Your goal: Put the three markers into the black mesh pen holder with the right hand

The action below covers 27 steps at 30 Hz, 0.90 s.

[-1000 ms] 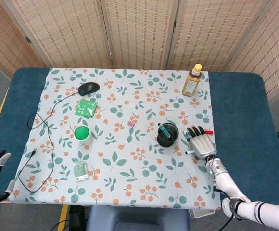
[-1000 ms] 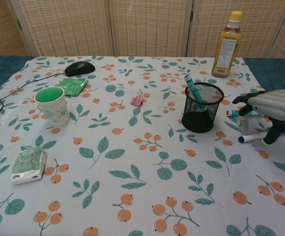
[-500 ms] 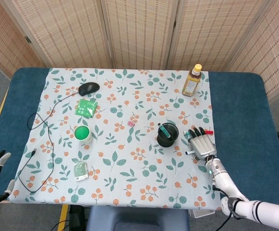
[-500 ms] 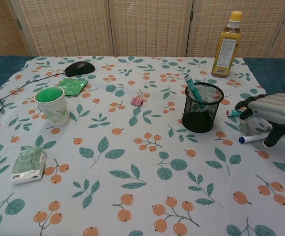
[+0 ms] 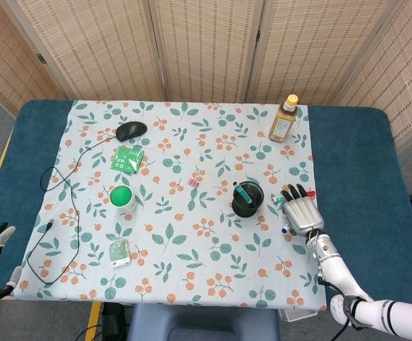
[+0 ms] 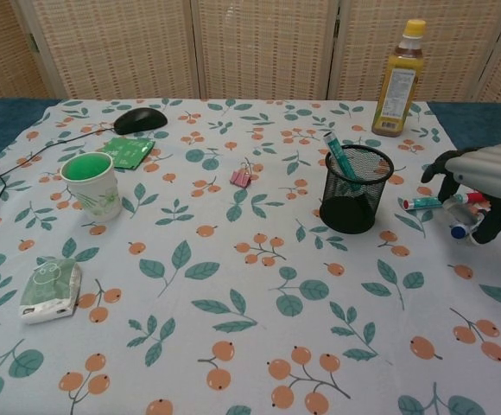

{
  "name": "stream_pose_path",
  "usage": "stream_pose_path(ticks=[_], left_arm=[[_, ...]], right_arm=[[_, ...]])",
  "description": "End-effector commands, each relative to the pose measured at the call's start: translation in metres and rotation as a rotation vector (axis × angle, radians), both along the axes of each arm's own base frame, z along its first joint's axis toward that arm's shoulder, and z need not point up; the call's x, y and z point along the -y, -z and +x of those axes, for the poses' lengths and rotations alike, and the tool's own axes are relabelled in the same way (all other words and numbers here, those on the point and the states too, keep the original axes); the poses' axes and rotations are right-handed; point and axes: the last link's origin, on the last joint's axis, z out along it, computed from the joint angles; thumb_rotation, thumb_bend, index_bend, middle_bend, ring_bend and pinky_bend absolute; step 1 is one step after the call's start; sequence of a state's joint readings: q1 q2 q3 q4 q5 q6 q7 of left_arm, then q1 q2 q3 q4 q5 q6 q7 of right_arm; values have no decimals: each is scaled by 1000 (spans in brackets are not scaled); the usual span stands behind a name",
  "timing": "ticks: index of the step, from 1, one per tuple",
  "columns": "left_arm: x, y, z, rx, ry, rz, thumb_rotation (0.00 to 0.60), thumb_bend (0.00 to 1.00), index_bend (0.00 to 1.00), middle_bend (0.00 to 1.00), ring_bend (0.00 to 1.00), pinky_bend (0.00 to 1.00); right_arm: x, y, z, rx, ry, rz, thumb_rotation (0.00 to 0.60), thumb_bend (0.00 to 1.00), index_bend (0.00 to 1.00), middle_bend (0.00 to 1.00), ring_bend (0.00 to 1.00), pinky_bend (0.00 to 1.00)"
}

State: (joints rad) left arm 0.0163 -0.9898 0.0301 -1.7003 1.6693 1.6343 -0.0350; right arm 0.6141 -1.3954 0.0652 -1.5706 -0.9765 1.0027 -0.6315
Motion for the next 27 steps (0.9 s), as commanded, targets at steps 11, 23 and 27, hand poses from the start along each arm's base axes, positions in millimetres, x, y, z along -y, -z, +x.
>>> stream_pose_path(ticks=[11, 23, 27], left_arm=[[-1, 4, 2, -5, -2, -8, 600, 448, 61, 74, 59, 223], [-1, -1, 1, 5, -5, 6, 600, 448, 66, 74, 59, 223], [0, -4, 0, 9, -4, 13, 600, 448, 66, 74, 59, 223]], right_arm=[[-6, -71, 72, 425, -126, -144, 600, 267, 696, 140, 0, 0], [15, -32, 119, 767, -46, -42, 600, 266, 696, 140, 0, 0], [20, -8, 120, 795, -8, -2, 600, 264, 697, 140, 0, 0]])
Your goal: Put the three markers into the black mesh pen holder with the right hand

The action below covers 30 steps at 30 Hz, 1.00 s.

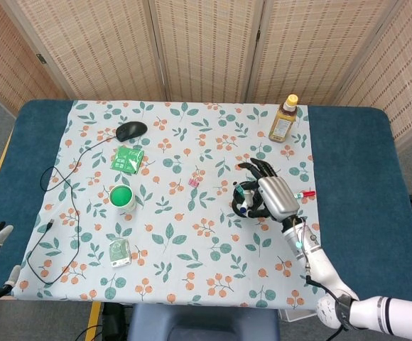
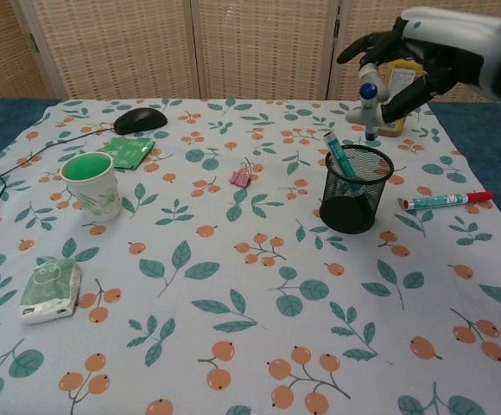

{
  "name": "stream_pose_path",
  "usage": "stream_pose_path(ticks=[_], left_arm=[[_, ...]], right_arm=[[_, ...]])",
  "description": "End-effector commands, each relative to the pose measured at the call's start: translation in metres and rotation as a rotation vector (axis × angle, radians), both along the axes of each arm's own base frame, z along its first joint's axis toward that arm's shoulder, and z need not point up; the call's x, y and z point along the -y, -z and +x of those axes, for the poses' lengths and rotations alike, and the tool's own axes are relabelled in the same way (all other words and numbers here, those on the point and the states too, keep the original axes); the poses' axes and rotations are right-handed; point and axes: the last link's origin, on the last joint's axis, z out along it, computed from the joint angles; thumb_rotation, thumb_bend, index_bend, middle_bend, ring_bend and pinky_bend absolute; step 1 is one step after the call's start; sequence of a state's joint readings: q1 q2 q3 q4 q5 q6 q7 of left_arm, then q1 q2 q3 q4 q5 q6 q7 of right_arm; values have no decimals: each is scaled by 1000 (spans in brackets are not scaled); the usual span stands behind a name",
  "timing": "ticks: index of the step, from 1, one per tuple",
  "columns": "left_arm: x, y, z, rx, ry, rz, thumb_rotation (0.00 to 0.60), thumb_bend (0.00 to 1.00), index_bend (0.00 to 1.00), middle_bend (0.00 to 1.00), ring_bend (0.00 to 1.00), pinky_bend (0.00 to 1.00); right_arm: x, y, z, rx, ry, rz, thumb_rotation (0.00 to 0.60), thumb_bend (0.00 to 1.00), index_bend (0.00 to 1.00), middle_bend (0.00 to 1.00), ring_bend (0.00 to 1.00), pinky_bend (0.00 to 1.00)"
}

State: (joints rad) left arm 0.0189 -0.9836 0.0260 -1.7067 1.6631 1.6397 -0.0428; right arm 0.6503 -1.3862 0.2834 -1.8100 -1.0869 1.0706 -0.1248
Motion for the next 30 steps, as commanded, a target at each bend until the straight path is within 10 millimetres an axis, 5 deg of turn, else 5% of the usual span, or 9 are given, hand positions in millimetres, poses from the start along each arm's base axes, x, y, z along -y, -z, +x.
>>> stream_pose_path(ticks=[1, 10, 12, 15, 17, 23, 30], left_arm=[[1, -2, -1, 3, -1, 5, 600, 448, 66, 74, 58, 223], [0, -5, -3, 4, -8, 9, 600, 448, 69, 74, 59, 223], [-1, -4, -3, 4, -10, 4, 600, 448, 71, 74, 59, 223], [-1, -2, -3, 0, -12, 0, 600, 448, 71, 74, 59, 223], [-1, -1, -2, -1, -12, -1, 600, 448, 71, 74, 59, 223], [-2, -2, -4, -3, -18, 1, 600, 448, 72, 74, 59, 223], [-3, 1, -2, -7, -18, -5, 600, 448, 72, 74, 59, 223]], right_arm=[[8, 25, 1, 23, 20, 50, 600, 264, 697, 140, 0, 0], [14, 44, -22, 24, 73, 65, 600, 222, 670, 131, 0, 0], [14, 46, -31, -1, 82, 81, 600, 194, 523, 77, 0, 0], [16, 43, -41, -46, 90, 78, 600, 179, 125, 0, 0, 0], [17, 37, -43, -57, 91, 66, 600, 175, 22, 0, 0, 0], [12, -7, -47, -131, 56, -30, 600, 174, 0, 0, 0, 0], [-6, -56, -67, -439, 10, -88, 600, 176, 8, 0, 0, 0]])
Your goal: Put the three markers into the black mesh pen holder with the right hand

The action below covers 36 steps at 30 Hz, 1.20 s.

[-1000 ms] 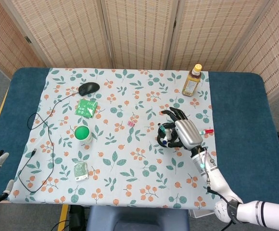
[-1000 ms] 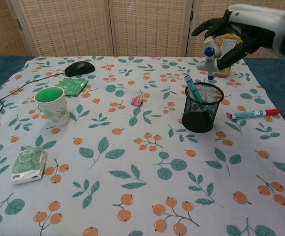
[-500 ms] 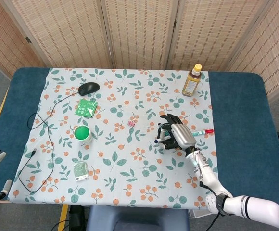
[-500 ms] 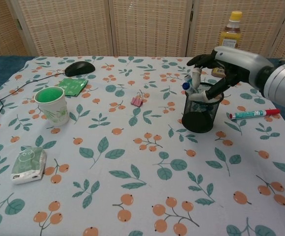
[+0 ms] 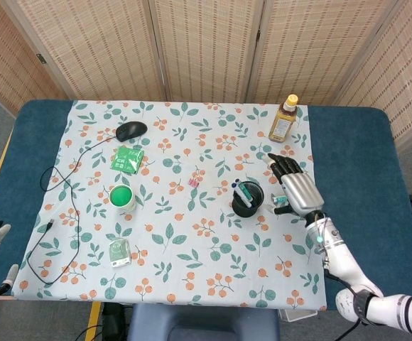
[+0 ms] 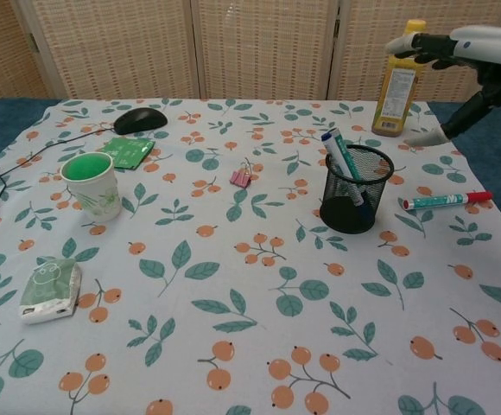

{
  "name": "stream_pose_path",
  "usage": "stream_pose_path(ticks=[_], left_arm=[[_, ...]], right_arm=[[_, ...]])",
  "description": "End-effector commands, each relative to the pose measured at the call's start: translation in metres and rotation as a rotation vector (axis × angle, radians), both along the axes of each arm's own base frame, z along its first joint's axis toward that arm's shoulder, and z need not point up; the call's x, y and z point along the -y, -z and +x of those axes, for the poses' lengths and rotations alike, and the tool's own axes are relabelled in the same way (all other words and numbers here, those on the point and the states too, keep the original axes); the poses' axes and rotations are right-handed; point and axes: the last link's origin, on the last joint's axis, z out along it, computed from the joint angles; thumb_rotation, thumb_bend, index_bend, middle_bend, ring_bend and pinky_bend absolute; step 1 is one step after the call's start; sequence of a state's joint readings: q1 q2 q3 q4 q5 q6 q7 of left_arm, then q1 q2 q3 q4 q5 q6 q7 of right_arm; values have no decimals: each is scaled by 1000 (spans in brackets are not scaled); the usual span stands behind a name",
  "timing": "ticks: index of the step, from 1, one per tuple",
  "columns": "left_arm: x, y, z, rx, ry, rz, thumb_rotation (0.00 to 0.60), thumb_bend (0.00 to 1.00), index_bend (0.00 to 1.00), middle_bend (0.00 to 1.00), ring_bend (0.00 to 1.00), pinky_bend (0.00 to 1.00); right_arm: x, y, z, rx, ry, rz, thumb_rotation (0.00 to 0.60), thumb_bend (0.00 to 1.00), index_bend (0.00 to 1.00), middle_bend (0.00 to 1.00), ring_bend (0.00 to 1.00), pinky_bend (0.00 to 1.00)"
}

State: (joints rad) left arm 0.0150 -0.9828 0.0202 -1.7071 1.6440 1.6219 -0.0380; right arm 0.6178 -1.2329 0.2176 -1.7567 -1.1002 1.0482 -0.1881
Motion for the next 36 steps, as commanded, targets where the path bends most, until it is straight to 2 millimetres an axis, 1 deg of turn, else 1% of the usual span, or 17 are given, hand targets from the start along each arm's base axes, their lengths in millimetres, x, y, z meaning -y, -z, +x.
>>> stream_pose_path(ticks=[1, 4, 6, 8, 11, 15, 26, 36], left_arm=[[0, 2, 1, -2, -1, -4, 600, 448, 72, 74, 59, 223], [0, 5, 2, -7, 1, -13, 600, 448, 72, 74, 58, 223], [0, 7, 3, -10, 3, -19, 600, 448, 72, 74, 59, 223], [0, 8, 3, -11, 5, -21, 600, 448, 72, 74, 59, 223], [0, 8, 3, -14, 4, -19, 600, 448, 72, 74, 59, 223], [0, 7, 2, -15, 3, -18, 600, 448, 72, 74, 59, 223], [0, 8, 2, -14, 3, -24, 600, 448, 72, 74, 58, 223], [0, 6, 1, -11, 3, -20, 600, 448, 72, 74, 59, 223]], right_arm=[[-15, -22, -18, -221, -15, -19, 600, 177, 24, 0, 0, 0], [-16, -23, -32, -351, 0, -24, 600, 191, 109, 0, 0, 0], [-15, -19, -41, -421, 11, -22, 600, 208, 172, 0, 0, 0], [-13, -14, -47, -472, 16, -20, 600, 213, 208, 0, 0, 0], [-9, -3, -56, -537, 22, -9, 600, 218, 247, 0, 0, 0], [-1, 13, -67, -616, 29, 7, 600, 223, 258, 0, 0, 0], [18, 51, -68, -602, 33, 23, 600, 235, 330, 0, 0, 0], [33, 74, -67, -586, 40, 41, 600, 244, 356, 7, 0, 0]])
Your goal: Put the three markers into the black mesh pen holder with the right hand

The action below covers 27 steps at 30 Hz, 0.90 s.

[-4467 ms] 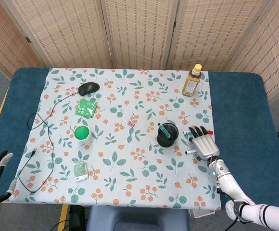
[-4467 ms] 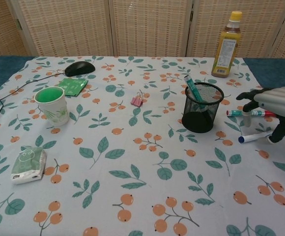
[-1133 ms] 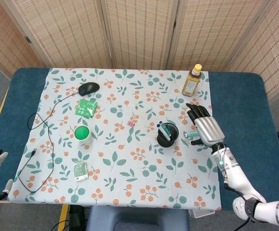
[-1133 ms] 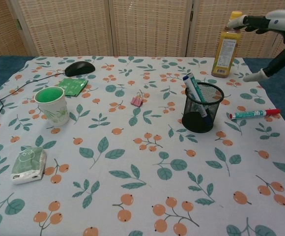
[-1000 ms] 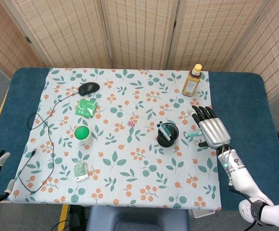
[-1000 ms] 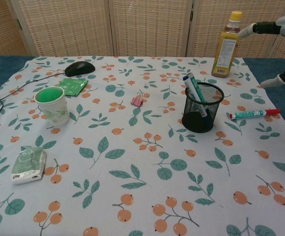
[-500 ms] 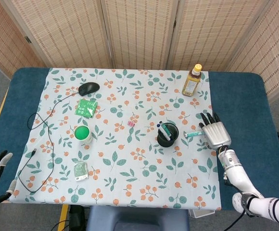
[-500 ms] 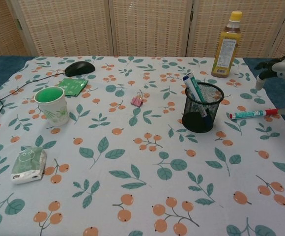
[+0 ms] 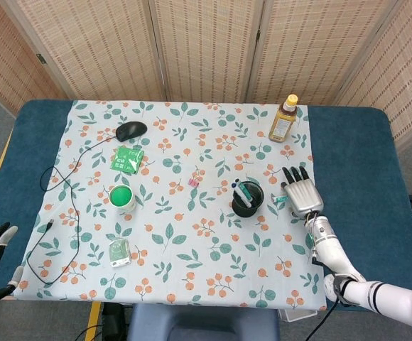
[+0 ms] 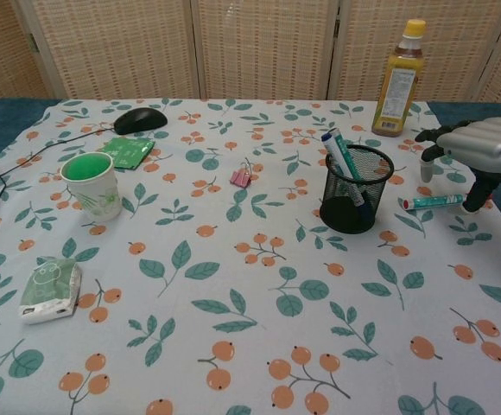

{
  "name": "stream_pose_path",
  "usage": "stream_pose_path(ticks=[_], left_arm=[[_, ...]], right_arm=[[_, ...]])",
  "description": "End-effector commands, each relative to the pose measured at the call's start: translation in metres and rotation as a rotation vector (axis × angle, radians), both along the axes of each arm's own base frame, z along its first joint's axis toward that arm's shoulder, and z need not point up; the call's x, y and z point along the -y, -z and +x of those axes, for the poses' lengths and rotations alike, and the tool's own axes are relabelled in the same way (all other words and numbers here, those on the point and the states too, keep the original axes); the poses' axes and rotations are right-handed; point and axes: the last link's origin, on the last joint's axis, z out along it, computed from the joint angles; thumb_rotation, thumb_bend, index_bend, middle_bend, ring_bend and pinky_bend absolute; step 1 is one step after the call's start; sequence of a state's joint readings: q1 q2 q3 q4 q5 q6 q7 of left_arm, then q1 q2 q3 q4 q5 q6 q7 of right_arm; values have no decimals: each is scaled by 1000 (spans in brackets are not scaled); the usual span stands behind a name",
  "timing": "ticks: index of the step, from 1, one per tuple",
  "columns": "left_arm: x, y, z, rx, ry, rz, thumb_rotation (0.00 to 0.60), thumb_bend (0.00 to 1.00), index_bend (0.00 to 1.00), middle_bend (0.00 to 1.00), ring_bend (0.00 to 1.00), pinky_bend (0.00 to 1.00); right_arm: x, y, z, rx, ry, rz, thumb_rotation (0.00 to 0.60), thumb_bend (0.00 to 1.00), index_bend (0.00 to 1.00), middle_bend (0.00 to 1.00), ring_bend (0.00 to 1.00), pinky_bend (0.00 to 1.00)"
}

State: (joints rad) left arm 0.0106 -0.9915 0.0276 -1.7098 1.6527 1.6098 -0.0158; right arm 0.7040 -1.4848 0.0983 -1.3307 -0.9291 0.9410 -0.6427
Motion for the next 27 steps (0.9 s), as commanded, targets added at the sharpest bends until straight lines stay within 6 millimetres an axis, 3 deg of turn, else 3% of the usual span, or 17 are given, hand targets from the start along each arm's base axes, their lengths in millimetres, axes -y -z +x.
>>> stream_pose_path(ticks=[1, 21, 27], left_arm=[[0, 0, 0, 1, -1, -2, 600, 448, 72, 74, 59, 223], [-2, -2, -3, 2, -10, 0, 600, 448, 71, 74, 59, 223], [-3, -2, -4, 7, -9, -2, 600, 448, 69, 74, 59, 223]], right_arm=[[5, 7, 2, 7, 6, 6, 600, 244, 359, 8, 0, 0], [27, 31, 0, 5, 44, 15, 600, 246, 444, 37, 0, 0], [32, 33, -2, 0, 54, 7, 600, 258, 572, 83, 0, 0]])
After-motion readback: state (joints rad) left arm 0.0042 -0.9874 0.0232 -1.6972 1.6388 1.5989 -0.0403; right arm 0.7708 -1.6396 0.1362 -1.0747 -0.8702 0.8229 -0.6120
